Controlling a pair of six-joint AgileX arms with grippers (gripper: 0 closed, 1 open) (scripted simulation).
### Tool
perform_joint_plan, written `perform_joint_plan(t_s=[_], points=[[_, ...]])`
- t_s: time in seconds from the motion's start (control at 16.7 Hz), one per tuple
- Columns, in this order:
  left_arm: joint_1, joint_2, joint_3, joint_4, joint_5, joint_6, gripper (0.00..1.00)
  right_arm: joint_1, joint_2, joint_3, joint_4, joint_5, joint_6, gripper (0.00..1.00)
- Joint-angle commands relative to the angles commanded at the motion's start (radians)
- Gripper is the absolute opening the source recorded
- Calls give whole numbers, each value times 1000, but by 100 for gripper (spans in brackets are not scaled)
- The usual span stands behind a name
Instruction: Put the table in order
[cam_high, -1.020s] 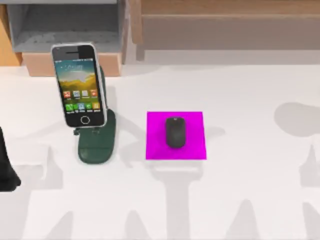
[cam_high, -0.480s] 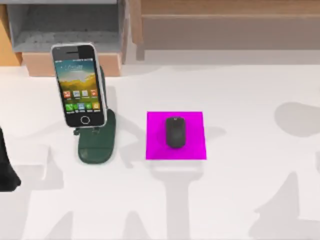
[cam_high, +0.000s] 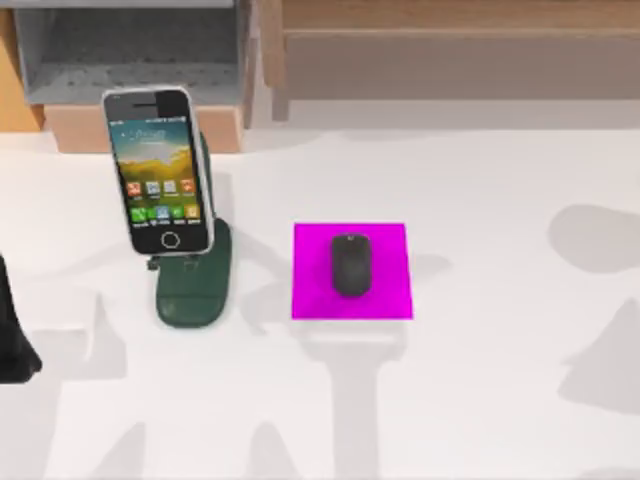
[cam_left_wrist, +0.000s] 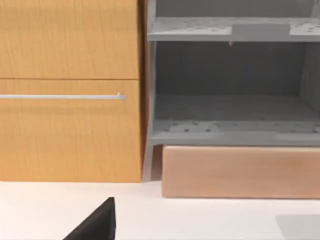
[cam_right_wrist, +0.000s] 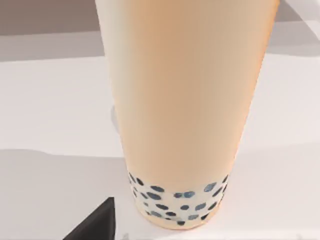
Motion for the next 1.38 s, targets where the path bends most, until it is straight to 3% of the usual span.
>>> perform_joint_plan(t_s=[0.48,1.38], points=[[0,0,0,0,0,0,100,61,231,171,261,-29,26,100],[0,0,0,0,0,0,100,89,301,291,213,-1,29,100]])
